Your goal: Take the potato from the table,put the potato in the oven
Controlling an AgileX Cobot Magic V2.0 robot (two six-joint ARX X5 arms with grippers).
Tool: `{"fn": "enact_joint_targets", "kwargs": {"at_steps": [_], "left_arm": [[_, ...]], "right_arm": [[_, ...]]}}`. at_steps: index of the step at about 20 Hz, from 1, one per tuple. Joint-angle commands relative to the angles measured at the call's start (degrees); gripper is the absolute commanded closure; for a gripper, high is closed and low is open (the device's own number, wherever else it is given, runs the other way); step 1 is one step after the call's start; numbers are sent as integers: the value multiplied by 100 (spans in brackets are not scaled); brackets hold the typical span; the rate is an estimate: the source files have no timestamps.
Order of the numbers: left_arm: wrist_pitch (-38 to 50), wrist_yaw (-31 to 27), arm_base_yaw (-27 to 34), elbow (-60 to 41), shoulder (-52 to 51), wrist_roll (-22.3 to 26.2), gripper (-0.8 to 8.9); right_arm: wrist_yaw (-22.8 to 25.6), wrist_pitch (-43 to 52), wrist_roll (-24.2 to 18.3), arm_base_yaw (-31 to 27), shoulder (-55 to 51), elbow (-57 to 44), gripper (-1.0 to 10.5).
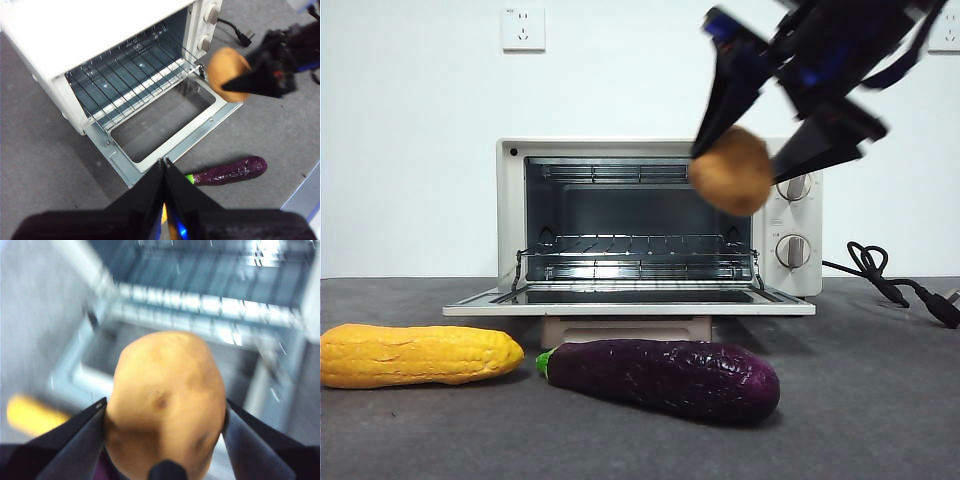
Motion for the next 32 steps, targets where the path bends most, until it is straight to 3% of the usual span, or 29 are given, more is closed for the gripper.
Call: {"fn": "enact_joint_targets", "kwargs": {"at_steps": [1, 10, 16, 17, 21, 22, 32], "left_arm": [[11, 26, 11, -92, -2, 24, 821], [-295, 26, -223, -131, -4, -44, 821], [-308, -7, -452, -271, -4, -188, 821], [-299, -9, -461, -271, -4, -190, 821], [-291, -269, -461, -271, -4, -190, 821], [-291, -302, -461, -271, -4, -190, 821], [-289, -289, -461, -275, -2, -166, 821]], "right_arm": [[44, 789, 514, -2, 439, -28, 960], [505, 2588, 1204, -179, 1950, 621, 960], [809, 2911, 1364, -348, 2581, 863, 952], [841, 2916, 1362, -356, 2588, 863, 907], [903, 2914, 1364, -378, 2588, 863, 465], [903, 2914, 1364, -378, 2583, 863, 398], [809, 2767, 1506, -376, 2457, 863, 378]]}}
